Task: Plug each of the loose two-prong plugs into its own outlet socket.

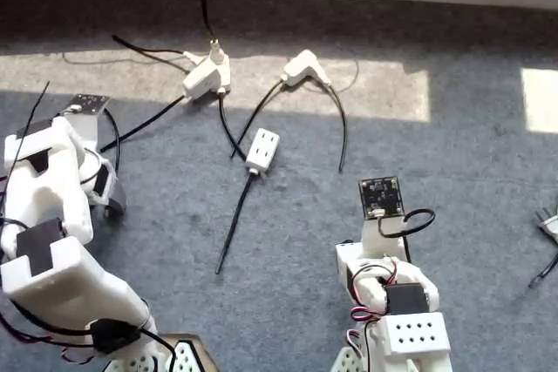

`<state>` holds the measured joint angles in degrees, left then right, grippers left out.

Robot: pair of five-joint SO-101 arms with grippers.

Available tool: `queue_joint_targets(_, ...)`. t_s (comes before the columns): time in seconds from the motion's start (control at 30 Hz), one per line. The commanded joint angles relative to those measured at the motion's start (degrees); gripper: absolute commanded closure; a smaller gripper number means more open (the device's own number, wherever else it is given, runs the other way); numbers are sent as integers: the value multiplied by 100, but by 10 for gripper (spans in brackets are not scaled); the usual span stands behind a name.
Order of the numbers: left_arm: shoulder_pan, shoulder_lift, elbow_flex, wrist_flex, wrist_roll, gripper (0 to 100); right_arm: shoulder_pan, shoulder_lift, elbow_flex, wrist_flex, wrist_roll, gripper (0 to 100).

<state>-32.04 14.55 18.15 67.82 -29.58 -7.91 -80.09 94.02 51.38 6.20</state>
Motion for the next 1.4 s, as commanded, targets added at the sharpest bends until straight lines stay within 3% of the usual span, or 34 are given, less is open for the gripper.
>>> queue_joint_targets(0.0,-40,-13,-180,-97,18,779,-40,-22,13,-127,70,721)
queue_joint_targets(0.6,549,-75,-207,-88,88,793,-40,-22,13,-127,70,721)
queue_joint_targets(1.07,356,-13,-558,-79,316,793,-40,-22,13,-127,70,721)
queue_joint_targets(1.37,321,-13,-593,404,-132,793,-40,-22,13,-127,70,721)
